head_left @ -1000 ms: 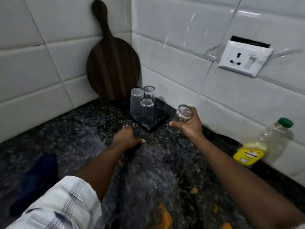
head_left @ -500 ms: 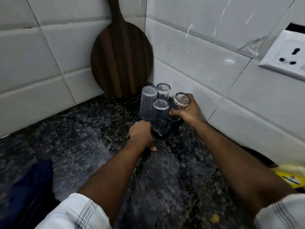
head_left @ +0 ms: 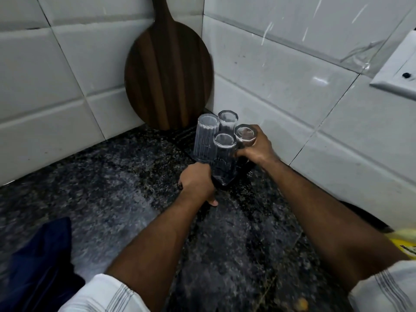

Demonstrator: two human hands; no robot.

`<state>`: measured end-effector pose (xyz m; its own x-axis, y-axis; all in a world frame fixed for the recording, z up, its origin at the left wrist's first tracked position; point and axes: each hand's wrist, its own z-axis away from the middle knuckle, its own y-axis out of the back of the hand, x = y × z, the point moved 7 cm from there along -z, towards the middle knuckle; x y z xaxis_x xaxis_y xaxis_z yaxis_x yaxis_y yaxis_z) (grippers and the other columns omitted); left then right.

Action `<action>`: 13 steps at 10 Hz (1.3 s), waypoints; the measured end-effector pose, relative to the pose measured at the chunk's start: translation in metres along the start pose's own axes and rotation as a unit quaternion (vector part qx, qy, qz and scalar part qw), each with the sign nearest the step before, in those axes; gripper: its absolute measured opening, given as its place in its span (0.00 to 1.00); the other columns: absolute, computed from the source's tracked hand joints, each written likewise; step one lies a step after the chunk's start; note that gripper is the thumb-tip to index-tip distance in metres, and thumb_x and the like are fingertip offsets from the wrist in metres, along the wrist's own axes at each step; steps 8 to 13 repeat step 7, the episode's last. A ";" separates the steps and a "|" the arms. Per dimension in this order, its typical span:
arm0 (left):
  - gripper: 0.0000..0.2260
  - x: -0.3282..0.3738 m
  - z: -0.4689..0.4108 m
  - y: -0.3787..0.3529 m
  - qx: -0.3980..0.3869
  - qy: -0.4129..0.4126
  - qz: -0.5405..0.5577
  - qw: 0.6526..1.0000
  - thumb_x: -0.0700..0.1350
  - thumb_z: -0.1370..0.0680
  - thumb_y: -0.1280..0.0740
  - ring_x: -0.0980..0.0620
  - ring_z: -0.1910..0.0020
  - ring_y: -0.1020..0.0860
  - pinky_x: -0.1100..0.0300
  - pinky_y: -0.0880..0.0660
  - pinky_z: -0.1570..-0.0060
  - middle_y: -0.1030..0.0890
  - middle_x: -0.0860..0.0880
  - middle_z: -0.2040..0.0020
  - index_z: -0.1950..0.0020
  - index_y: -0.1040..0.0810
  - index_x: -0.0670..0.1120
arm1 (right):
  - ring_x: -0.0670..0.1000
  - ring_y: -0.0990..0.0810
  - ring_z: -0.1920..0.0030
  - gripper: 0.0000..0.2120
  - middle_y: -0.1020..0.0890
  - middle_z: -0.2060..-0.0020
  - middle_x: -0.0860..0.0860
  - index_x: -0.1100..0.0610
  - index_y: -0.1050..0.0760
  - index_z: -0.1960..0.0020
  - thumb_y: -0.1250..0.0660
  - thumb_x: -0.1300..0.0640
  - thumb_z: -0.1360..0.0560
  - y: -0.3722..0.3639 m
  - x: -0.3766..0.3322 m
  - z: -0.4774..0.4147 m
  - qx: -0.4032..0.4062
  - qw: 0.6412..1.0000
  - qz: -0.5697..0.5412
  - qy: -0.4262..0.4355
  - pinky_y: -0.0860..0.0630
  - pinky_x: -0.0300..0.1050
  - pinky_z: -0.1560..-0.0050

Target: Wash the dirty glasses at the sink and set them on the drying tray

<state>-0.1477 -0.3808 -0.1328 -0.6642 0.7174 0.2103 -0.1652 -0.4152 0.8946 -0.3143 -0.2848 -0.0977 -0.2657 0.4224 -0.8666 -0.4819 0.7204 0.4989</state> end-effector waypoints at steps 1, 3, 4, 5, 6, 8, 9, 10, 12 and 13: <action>0.32 0.000 0.000 0.000 -0.001 0.001 -0.003 1.000 0.54 0.42 0.14 0.42 0.43 0.19 0.43 0.19 0.48 0.18 0.44 0.45 0.44 0.19 0.42 | 0.47 0.22 0.47 0.41 0.20 0.45 0.49 0.58 0.32 0.31 0.18 0.68 0.40 -0.003 0.003 -0.003 -0.005 1.000 0.007 -0.016 0.32 0.19 0.62; 0.28 -0.003 0.002 -0.001 0.021 -0.012 0.016 1.000 0.56 0.42 0.15 0.44 0.48 0.18 0.54 0.24 0.60 0.17 0.45 0.49 0.51 0.20 0.44 | 0.47 0.22 0.44 0.41 0.19 0.44 0.47 0.54 0.32 0.31 0.17 0.61 0.40 -0.004 0.009 -0.006 -0.003 0.999 0.038 -0.038 0.30 0.35 0.45; 0.31 -0.007 0.004 -0.001 0.037 -0.020 0.025 0.999 0.59 0.42 0.16 0.45 0.49 0.18 0.56 0.27 0.60 0.16 0.46 0.50 0.47 0.19 0.45 | 0.48 0.22 0.43 0.43 0.19 0.42 0.48 0.54 0.33 0.30 0.17 0.61 0.40 -0.004 0.008 -0.005 -0.005 0.998 0.035 -0.048 0.29 0.32 0.51; 0.30 -0.011 0.008 -0.003 0.058 -0.019 0.034 0.998 0.59 0.41 0.17 0.44 0.48 0.18 0.56 0.27 0.58 0.17 0.46 0.48 0.47 0.19 0.45 | 0.48 0.24 0.44 0.44 0.21 0.42 0.49 0.56 0.38 0.28 0.19 0.62 0.37 -0.005 0.008 -0.003 -0.006 0.998 0.033 -0.058 0.32 0.23 0.63; 0.33 -0.015 0.014 -0.003 0.080 -0.022 0.037 0.996 0.62 0.41 0.18 0.43 0.46 0.18 0.54 0.24 0.53 0.17 0.45 0.46 0.45 0.20 0.45 | 0.51 0.25 0.41 0.44 0.24 0.38 0.52 0.58 0.44 0.25 0.22 0.59 0.32 0.001 -0.002 0.014 -0.005 0.994 0.068 -0.084 0.35 0.29 0.55; 0.30 -0.016 0.022 -0.010 0.083 -0.024 0.047 0.995 0.62 0.37 0.20 0.41 0.43 0.20 0.52 0.23 0.49 0.18 0.43 0.44 0.43 0.21 0.45 | 0.56 0.25 0.37 0.42 0.24 0.35 0.55 0.58 0.45 0.25 0.24 0.54 0.29 0.009 -0.006 0.036 0.054 0.993 0.089 -0.056 0.34 0.34 0.49; 0.30 -0.016 0.022 -0.010 0.083 -0.024 0.047 0.995 0.62 0.37 0.20 0.41 0.43 0.20 0.52 0.23 0.49 0.18 0.43 0.44 0.43 0.21 0.45 | 0.56 0.25 0.37 0.42 0.24 0.35 0.55 0.58 0.45 0.25 0.24 0.54 0.29 0.009 -0.006 0.036 0.054 0.993 0.089 -0.056 0.34 0.34 0.49; 0.30 -0.016 0.022 -0.010 0.083 -0.024 0.047 0.995 0.62 0.37 0.20 0.41 0.43 0.20 0.52 0.23 0.49 0.18 0.43 0.44 0.43 0.21 0.45 | 0.56 0.25 0.37 0.42 0.24 0.35 0.55 0.58 0.45 0.25 0.24 0.54 0.29 0.009 -0.006 0.036 0.054 0.993 0.089 -0.056 0.34 0.34 0.49; 0.30 -0.016 0.022 -0.010 0.083 -0.024 0.047 0.995 0.62 0.37 0.20 0.41 0.43 0.20 0.52 0.23 0.49 0.18 0.43 0.44 0.43 0.21 0.45 | 0.56 0.25 0.37 0.42 0.24 0.35 0.55 0.58 0.45 0.25 0.24 0.54 0.29 0.009 -0.006 0.036 0.054 0.993 0.089 -0.056 0.34 0.34 0.49; 0.30 -0.016 0.022 -0.010 0.083 -0.024 0.047 0.995 0.62 0.37 0.20 0.41 0.43 0.20 0.52 0.23 0.49 0.18 0.43 0.44 0.43 0.21 0.45 | 0.56 0.25 0.37 0.42 0.24 0.35 0.55 0.58 0.45 0.25 0.24 0.54 0.29 0.009 -0.006 0.036 0.054 0.993 0.089 -0.056 0.34 0.34 0.49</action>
